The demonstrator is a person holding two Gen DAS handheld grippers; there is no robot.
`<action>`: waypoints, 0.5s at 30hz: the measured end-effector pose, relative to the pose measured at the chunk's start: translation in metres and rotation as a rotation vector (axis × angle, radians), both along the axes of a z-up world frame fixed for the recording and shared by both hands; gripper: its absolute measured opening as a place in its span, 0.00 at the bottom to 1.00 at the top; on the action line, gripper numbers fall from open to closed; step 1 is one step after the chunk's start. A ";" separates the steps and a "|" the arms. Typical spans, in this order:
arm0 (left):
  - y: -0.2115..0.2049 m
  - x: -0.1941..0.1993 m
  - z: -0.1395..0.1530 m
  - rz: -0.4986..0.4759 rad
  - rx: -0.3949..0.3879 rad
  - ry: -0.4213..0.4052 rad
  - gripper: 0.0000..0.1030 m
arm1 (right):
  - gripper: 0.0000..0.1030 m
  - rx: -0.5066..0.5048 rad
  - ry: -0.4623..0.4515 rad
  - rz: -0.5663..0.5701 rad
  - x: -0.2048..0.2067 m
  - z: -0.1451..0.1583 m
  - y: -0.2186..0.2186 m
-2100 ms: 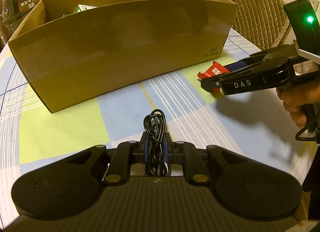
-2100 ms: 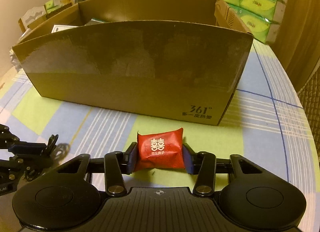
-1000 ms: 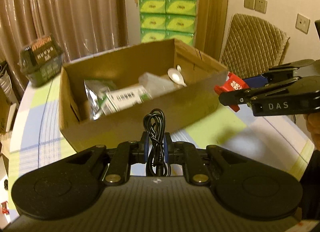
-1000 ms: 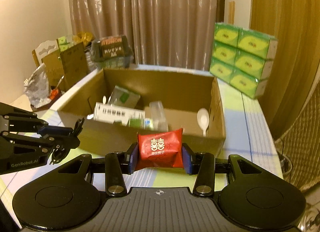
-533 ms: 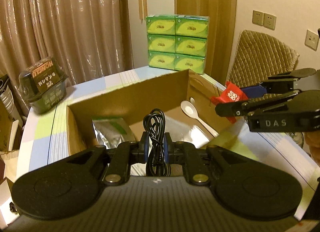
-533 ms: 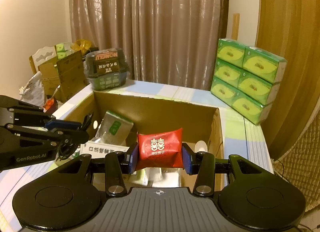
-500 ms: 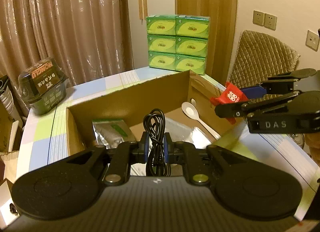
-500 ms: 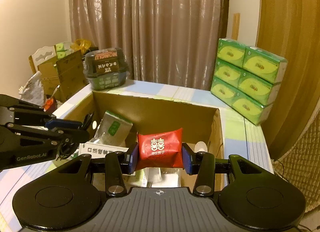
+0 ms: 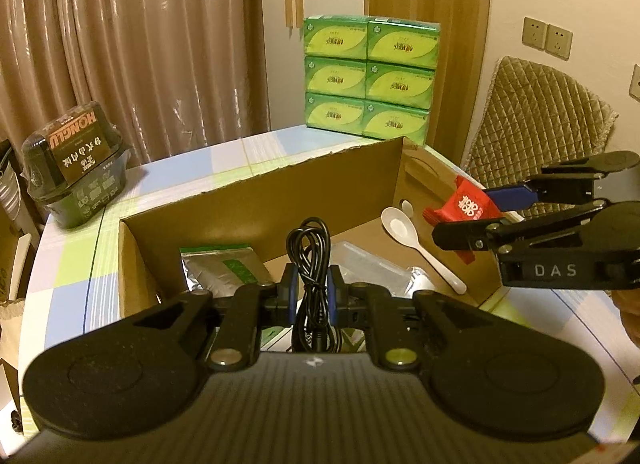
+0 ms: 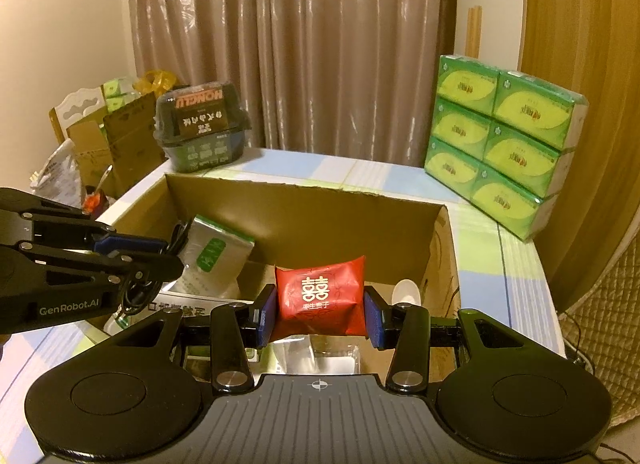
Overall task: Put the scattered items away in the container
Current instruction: 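Lift and carry the cable and red packet over the cardboard box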
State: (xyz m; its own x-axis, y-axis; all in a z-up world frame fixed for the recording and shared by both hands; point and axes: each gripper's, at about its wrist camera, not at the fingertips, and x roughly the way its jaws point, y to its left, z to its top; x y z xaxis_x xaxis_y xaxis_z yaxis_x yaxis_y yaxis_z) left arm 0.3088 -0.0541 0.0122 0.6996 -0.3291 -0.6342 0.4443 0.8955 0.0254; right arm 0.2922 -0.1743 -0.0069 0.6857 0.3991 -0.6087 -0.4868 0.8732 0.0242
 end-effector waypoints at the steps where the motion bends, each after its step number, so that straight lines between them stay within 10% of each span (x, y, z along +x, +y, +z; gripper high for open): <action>1: 0.000 0.001 -0.001 0.000 0.000 0.001 0.11 | 0.41 -0.001 0.000 0.000 0.001 -0.001 0.000; 15: 0.002 0.012 -0.008 0.014 -0.004 0.006 0.11 | 0.41 0.000 0.003 0.000 0.008 -0.006 0.002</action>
